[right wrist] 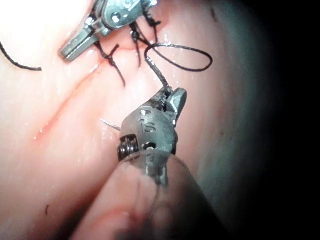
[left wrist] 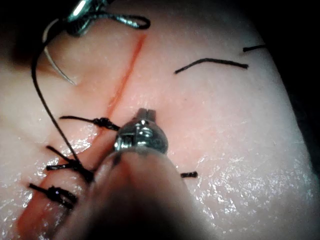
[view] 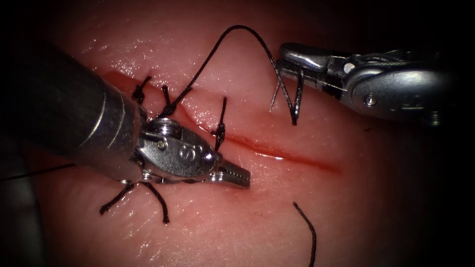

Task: Wound Closure
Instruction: Use the right gripper to insert the needle through the top of the skin

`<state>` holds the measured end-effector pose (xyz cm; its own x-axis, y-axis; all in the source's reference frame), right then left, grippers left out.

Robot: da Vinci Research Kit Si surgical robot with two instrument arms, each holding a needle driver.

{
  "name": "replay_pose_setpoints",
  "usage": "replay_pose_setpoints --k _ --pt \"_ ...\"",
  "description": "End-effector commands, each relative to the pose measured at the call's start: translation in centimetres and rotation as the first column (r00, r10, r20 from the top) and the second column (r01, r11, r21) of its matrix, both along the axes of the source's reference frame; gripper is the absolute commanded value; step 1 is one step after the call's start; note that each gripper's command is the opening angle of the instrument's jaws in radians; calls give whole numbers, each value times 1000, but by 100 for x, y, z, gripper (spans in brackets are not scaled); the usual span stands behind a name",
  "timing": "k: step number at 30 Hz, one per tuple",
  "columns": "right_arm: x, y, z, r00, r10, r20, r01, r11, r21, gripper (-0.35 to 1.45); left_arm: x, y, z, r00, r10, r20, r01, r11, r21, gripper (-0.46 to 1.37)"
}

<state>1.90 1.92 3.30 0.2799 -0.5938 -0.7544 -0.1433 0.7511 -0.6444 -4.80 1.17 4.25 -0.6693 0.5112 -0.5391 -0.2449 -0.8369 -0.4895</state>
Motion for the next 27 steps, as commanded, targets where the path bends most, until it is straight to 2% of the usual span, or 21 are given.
replay_pose_setpoints --k 1,14,23,27 --pt "0 -1 -2 1000 24 -2 -24 1000 -1 -35 1 0 0 1000 6 7 -6 1000 7 -33" --pt "-1 4 -9 1000 27 0 -27 1000 8 -35 0 0 0 1000 2 5 -2 1000 11 -33" --pt "-4 12 -37 999 32 -20 -31 999 28 -35 0 0 0 1000 2 6 -2 1000 11 -33" --pt "-2 12 -39 999 30 -22 -30 999 29 -35 0 0 0 1000 2 6 -2 1000 11 -34"
